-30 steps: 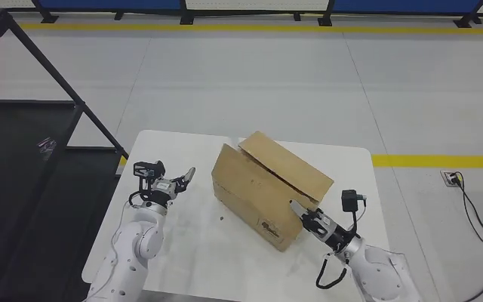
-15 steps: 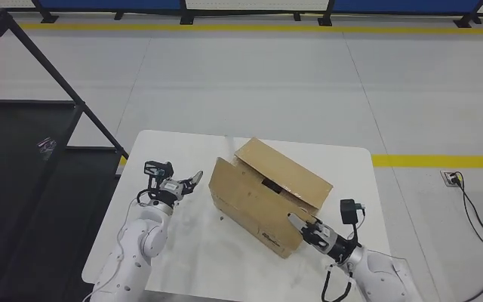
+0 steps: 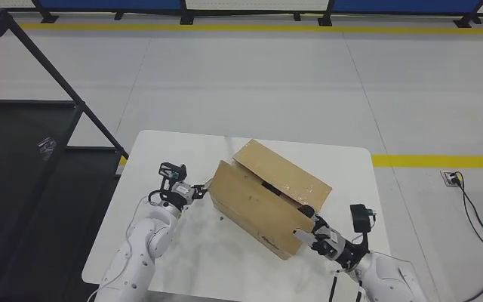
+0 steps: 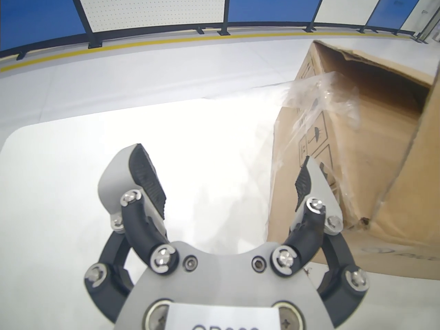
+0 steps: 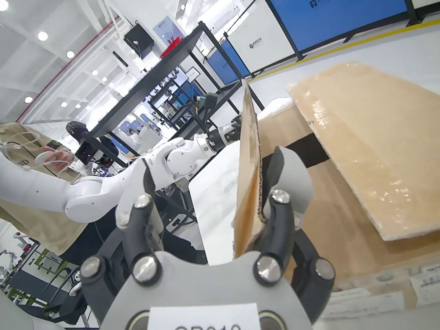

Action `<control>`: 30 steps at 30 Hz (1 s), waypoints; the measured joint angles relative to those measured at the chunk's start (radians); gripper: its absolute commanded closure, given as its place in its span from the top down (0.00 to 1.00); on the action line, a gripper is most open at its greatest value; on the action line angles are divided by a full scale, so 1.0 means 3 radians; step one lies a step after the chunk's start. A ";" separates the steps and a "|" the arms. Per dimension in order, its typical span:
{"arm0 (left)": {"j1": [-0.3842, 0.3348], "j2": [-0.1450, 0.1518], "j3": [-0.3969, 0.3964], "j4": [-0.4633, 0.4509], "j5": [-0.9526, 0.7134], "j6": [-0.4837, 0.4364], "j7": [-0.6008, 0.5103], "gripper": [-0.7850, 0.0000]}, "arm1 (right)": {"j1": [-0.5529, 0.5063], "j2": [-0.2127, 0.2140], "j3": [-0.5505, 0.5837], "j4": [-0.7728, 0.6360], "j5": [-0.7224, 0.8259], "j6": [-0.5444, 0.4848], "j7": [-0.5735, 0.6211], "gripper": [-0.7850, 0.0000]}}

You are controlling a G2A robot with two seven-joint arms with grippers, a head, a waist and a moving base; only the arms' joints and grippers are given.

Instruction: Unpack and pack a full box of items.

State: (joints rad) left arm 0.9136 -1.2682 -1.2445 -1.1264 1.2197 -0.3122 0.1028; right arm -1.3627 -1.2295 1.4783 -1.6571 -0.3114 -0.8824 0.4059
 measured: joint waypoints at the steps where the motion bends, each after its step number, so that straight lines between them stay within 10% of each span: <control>1: 0.0003 0.0002 0.0003 0.0000 0.0011 -0.0030 0.0012 1.00 | -0.0012 0.0004 0.0024 -0.0001 0.0050 -0.0030 -0.0039 1.00; 15: 0.0120 0.0042 -0.0018 -0.0078 0.0149 -0.0345 0.0096 1.00 | -0.0183 0.0037 0.0332 -0.0080 0.0383 -0.0195 -0.0535 1.00; 24: 0.0157 0.0058 -0.0043 -0.0129 0.0168 -0.0396 0.0073 1.00 | -0.0722 0.0053 0.0866 -0.0729 -0.1438 -0.0119 -0.0772 1.00; 30: 0.0156 0.0061 -0.0054 -0.0134 0.0153 -0.0390 0.0071 1.00 | -0.0708 0.0053 0.0863 -0.0723 -0.1409 -0.0120 -0.0770 1.00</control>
State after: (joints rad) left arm 0.9605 -1.2499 -1.2608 -1.1668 1.2655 -0.4293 0.1241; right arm -1.5751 -1.2135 1.7371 -1.8741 -0.7342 -0.9184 0.1750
